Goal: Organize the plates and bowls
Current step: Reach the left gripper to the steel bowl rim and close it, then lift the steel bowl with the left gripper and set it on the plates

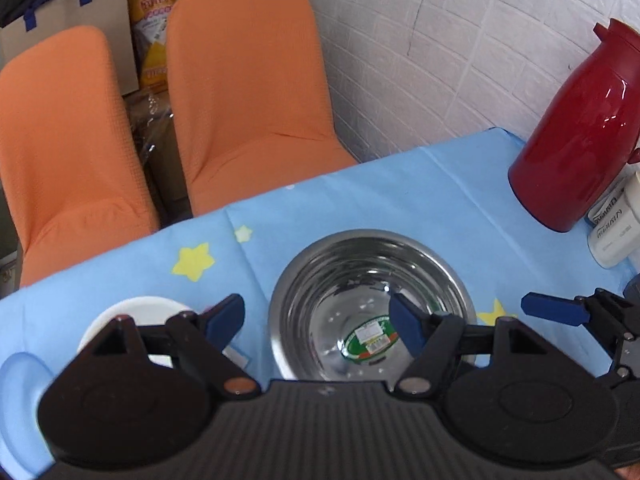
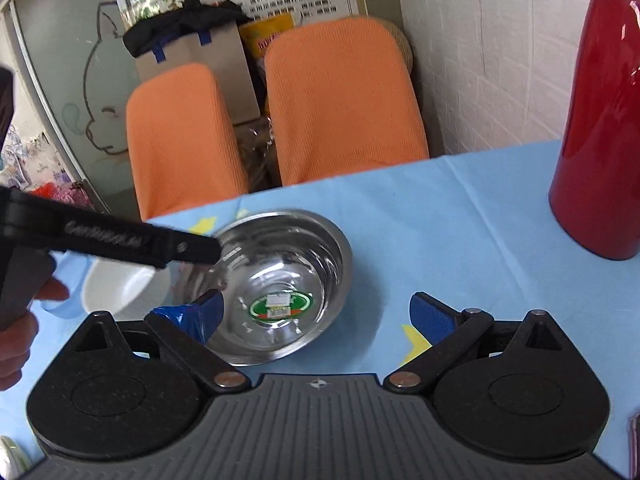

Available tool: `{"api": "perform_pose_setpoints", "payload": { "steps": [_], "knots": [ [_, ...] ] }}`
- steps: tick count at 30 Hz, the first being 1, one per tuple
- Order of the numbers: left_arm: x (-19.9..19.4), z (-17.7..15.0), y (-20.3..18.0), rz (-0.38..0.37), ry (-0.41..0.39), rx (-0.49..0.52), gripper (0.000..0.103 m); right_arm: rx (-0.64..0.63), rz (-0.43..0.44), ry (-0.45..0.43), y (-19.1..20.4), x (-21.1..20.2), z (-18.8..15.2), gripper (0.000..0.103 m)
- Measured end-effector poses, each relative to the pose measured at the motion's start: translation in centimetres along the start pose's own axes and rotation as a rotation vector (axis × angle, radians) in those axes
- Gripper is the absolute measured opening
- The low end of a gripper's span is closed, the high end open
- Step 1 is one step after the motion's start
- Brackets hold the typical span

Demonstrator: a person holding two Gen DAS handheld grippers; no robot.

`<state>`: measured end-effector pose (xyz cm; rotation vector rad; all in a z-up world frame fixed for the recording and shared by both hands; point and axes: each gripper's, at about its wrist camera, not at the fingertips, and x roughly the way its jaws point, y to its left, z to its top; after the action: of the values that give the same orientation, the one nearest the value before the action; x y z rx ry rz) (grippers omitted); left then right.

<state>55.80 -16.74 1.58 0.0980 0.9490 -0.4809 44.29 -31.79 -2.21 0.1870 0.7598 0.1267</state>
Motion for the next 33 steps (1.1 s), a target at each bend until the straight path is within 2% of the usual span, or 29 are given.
{"api": "perform_pose_setpoints", "payload": {
  "steps": [8,15,17,18,19,20,28,33],
  "knots": [
    [5.4,0.9,-0.1,0.035,0.054,0.052,0.072,-0.023,-0.021,0.05,-0.1,4.4,0.8,0.087],
    [6.7,0.3,-0.3,0.037,0.071,0.081,0.07,-0.082,-0.02,0.052,1.1,6.2,-0.2,0.086],
    [6.6,0.1,-0.6,0.042,0.068,0.093,0.068,-0.116,-0.039,0.044,1.7,6.1,-0.6,0.086],
    [6.6,0.0,-0.7,0.041,0.064,0.101,0.063,-0.135,-0.045,0.04,2.0,6.1,-0.8,0.086],
    [6.6,-0.1,-0.9,0.04,0.067,0.111,0.053,-0.148,-0.047,0.032,2.3,5.9,-1.1,0.085],
    [6.6,-0.3,-1.1,0.042,0.075,0.121,0.05,-0.149,-0.038,0.029,2.4,5.8,-1.3,0.085],
    [4.7,-1.1,-1.8,0.016,0.082,0.117,0.046,-0.115,0.022,0.062,3.5,3.9,-1.8,0.086],
    [1.9,-3.4,-2.8,0.024,0.098,0.114,0.046,-0.096,0.04,0.07,4.1,1.0,-2.5,0.086]
  ]
}}
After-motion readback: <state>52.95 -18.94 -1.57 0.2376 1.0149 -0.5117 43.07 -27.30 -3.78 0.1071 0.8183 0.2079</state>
